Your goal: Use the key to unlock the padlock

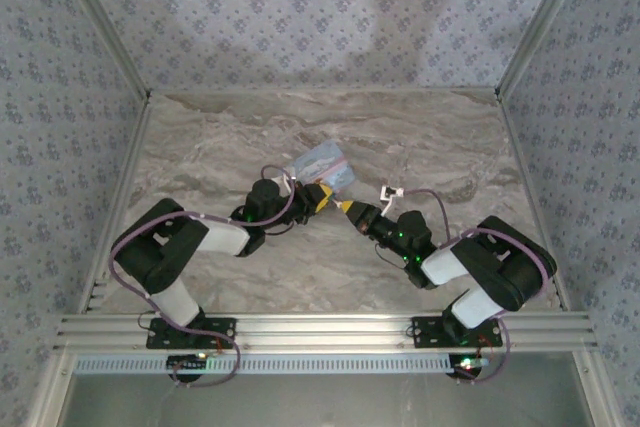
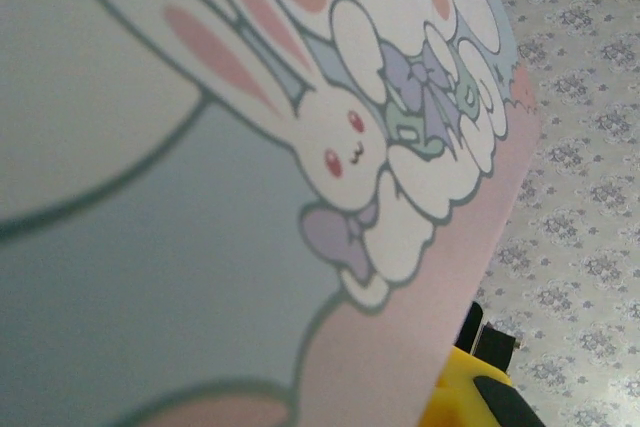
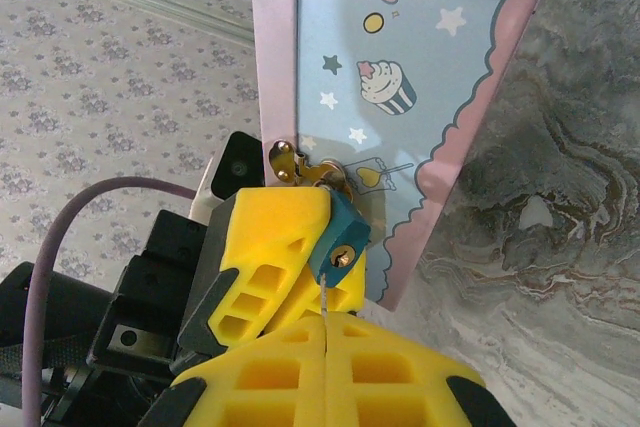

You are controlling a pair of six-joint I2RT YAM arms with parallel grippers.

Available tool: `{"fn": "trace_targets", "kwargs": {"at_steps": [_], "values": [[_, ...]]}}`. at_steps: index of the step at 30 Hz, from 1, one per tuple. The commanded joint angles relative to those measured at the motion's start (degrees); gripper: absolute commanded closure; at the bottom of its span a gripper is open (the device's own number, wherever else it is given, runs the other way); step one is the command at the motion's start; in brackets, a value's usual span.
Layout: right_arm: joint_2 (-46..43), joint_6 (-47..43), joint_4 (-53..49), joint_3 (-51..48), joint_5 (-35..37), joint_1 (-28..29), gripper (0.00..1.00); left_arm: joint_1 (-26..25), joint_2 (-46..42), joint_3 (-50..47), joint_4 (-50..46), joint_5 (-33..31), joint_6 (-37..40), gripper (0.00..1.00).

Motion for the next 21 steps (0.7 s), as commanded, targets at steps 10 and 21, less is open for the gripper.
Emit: {"fn": "trace_targets", "kwargs": {"at_steps": [10, 21], "values": [[-0.53, -0.29, 1.66, 0.25, 1.03, -1.07, 1.00, -0.47, 0.80, -0.28, 5.01, 0.19, -1.80, 1.00], [0.07, -0.92, 1.36, 1.37, -0.08, -1.06, 1.00, -0.71, 1.43, 0.11, 5.84, 0.46, -2.71, 1.00]]}}
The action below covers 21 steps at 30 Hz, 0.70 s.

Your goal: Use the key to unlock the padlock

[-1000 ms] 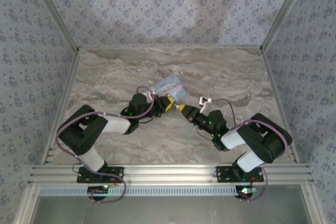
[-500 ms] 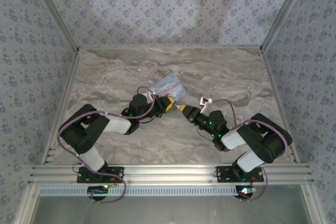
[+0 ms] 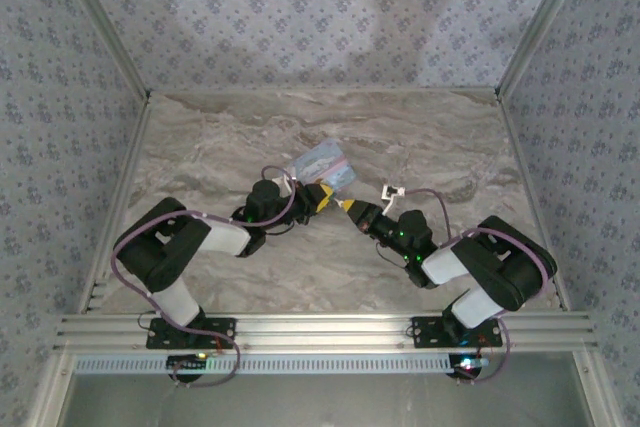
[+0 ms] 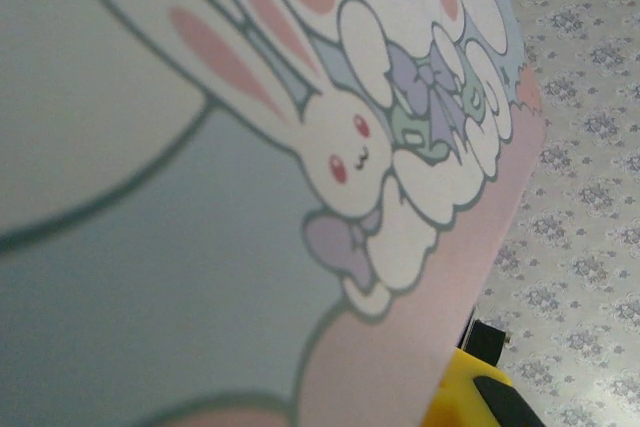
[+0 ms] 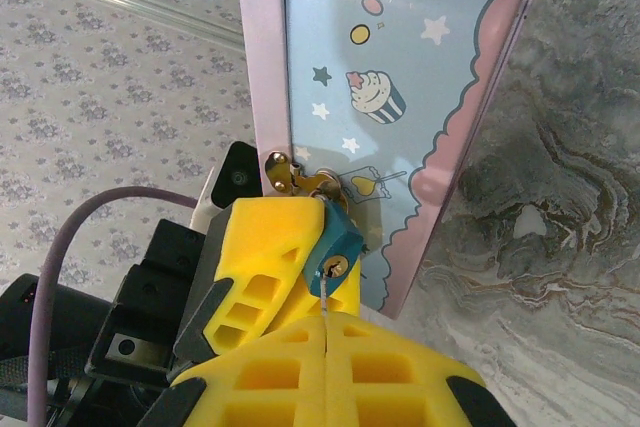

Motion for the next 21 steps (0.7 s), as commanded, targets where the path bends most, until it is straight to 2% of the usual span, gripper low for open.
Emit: {"fn": "trace_targets", "kwargs": {"at_steps": [1, 21], "values": [[0.16, -0.99, 1.17, 1.43, -0.04, -0.31, 1.00, -0.51, 0.68, 0.14, 4.11, 0.44, -1.43, 1.00], [0.50, -6.09, -5.66, 4.09, -1.28, -0.83, 1.00, -1.06, 2.11, 0.40, 7.69, 1.84, -3.63, 1.00]]}}
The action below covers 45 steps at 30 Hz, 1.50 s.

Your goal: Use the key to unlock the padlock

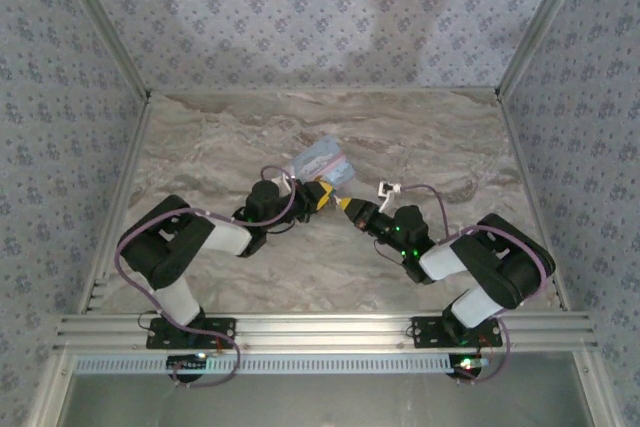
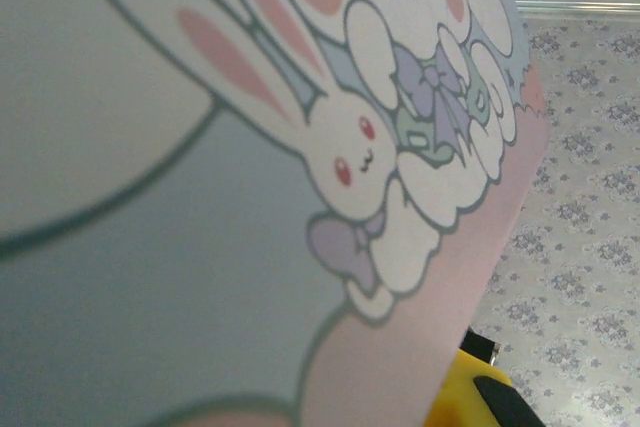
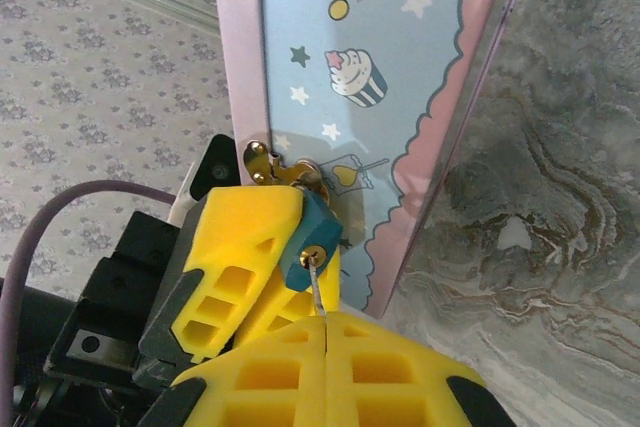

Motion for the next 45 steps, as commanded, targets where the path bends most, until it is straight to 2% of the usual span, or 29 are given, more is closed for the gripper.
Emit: {"fn": "trace_targets", "kwargs": {"at_steps": [1, 16, 22, 45], "values": [[-0.20, -2.12, -1.44, 1.55, -0.60, -0.59, 1.00, -1.02, 0.55, 0.35, 4.07, 3.08, -1.19, 1.00], [-0.31, 0.06, 1.32, 0.82, -0.95, -1.58, 1.00, -1.01, 1.33, 0.34, 4.29, 3.55, -1.43, 1.00], [1.58, 3.09, 5.55, 0.77, -1.53, -1.75, 1.00, -1.06, 1.19, 0.31, 3.99, 3.56, -1.12, 1.00], [2.90, 7.80, 5.96, 2.47, -2.56, -2.06, 1.00, -1.15, 1.26, 0.14, 4.36, 4.06, -1.01, 1.00]]}}
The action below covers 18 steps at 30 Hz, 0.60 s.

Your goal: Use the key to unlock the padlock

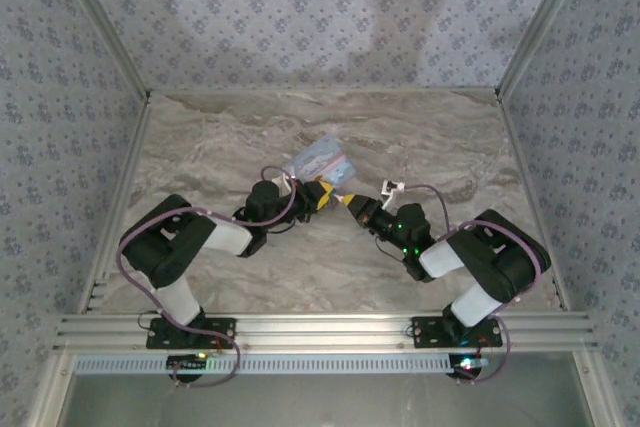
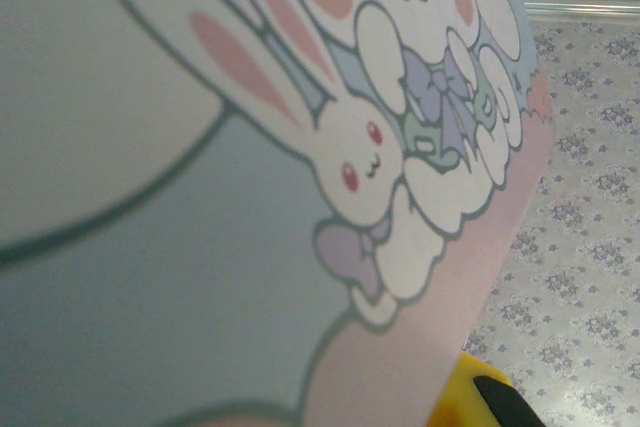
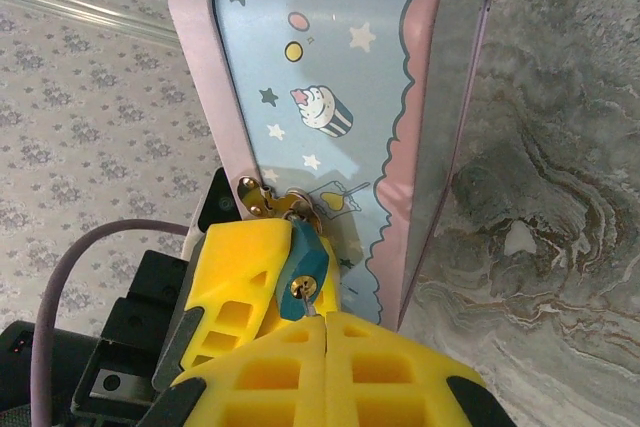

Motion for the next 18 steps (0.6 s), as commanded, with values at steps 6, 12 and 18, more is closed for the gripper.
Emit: {"fn": "trace_targets", "kwargs": {"at_steps": [6, 12, 18], "values": [[1.77, 2.17, 2.90, 2.81, -1.42, 0.22, 1.00, -1.33, 1.30, 0.23, 4.25, 3.85, -0.35, 1.00], [0.52, 3.95, 2.84, 3.41, -1.13, 0.00, 1.00, -1.52, 2.00, 0.40, 5.05, 3.90, -0.71, 1.00], [0.32, 4.70, 2.84, 3.18, -0.80, -0.16, 1.00, -1.54, 2.18, 0.41, 5.30, 4.06, -0.62, 1.00]]}}
